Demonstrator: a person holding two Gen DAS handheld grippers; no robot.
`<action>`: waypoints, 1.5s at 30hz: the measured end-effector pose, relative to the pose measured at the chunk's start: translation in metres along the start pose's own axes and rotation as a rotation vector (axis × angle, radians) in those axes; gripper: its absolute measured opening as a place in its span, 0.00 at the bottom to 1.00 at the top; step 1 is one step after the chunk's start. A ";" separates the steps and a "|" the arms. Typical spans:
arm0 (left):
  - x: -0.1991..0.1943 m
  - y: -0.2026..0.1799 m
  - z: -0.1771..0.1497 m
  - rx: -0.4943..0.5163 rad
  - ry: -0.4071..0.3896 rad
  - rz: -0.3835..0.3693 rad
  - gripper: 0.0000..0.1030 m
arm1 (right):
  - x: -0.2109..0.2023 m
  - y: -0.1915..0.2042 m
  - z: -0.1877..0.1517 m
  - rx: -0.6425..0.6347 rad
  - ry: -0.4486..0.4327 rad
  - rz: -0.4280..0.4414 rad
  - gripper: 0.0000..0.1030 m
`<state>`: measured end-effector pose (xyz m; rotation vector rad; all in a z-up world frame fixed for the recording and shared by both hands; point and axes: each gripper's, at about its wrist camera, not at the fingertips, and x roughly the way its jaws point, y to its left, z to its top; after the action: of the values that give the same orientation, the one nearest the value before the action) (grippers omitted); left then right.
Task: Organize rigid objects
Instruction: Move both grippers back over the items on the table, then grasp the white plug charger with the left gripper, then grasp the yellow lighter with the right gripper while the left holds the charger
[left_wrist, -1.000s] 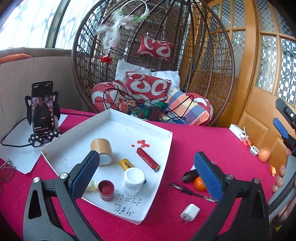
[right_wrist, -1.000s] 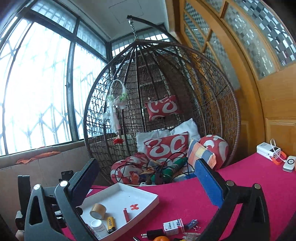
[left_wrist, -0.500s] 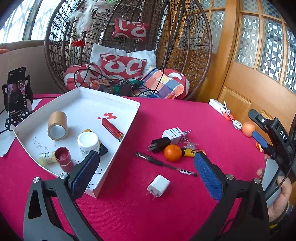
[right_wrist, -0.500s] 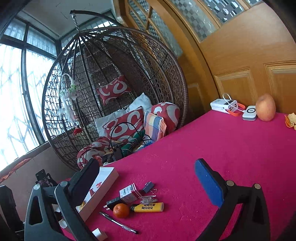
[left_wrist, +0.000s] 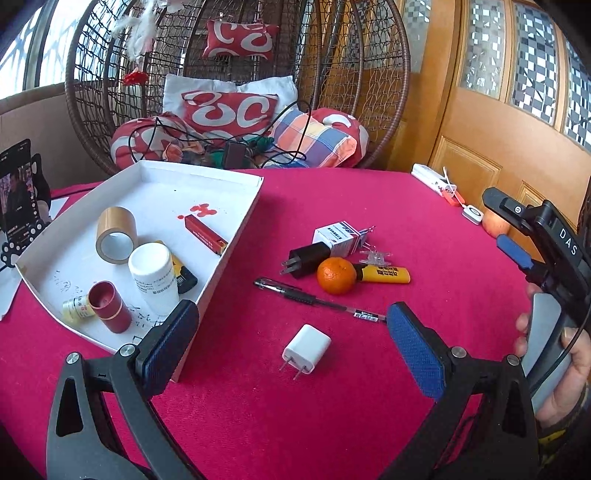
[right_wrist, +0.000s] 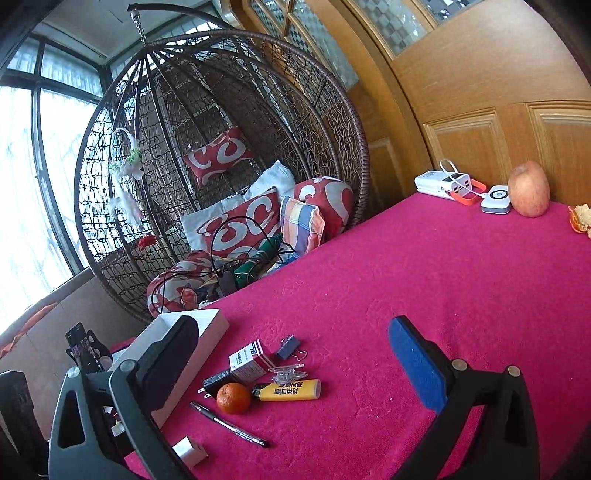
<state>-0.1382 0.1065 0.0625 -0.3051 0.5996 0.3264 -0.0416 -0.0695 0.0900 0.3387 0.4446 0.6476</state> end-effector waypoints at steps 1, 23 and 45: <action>0.001 -0.001 0.000 0.002 0.003 -0.001 1.00 | 0.000 -0.001 0.000 0.002 0.004 0.001 1.00; 0.020 0.003 -0.012 -0.030 0.126 -0.043 1.00 | 0.008 -0.004 -0.006 0.015 0.083 -0.016 1.00; 0.056 -0.012 -0.028 0.112 0.233 -0.135 0.30 | 0.051 -0.004 -0.016 -0.218 0.314 -0.021 1.00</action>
<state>-0.1035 0.0968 0.0100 -0.2763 0.8187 0.1273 -0.0113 -0.0368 0.0598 0.0235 0.6698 0.7252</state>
